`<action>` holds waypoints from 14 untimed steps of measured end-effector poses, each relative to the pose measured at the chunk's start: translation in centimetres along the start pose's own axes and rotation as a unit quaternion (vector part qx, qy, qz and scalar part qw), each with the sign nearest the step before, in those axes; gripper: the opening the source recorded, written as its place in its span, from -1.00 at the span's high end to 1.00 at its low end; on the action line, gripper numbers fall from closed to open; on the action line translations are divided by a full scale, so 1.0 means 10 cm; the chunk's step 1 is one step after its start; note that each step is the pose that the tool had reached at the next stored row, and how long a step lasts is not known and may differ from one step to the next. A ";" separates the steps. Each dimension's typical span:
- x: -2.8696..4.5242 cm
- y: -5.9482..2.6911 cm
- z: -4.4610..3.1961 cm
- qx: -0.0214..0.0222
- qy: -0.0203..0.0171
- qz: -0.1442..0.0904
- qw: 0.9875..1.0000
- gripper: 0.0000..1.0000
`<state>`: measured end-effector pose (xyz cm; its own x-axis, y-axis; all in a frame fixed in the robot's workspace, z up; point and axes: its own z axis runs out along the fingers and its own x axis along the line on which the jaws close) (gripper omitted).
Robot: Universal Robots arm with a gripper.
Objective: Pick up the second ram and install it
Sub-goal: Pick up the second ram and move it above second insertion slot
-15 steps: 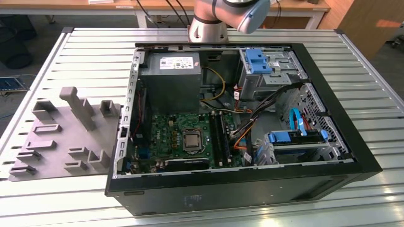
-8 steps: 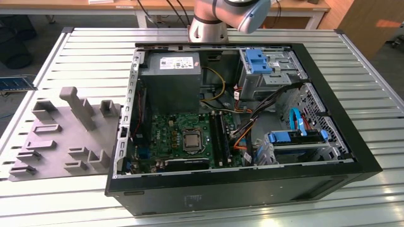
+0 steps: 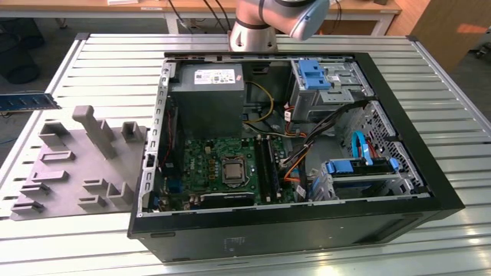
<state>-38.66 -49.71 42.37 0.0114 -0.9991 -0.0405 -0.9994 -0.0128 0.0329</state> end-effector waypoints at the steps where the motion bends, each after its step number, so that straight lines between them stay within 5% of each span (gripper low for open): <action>1: 0.000 -0.026 -0.001 0.000 0.000 0.000 1.000 0.77; 14: 0.004 -0.375 -0.009 0.000 0.000 0.000 1.000 0.77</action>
<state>-34.91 -49.71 42.33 0.0114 -0.9991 -0.0404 -0.9994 -0.0127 0.0335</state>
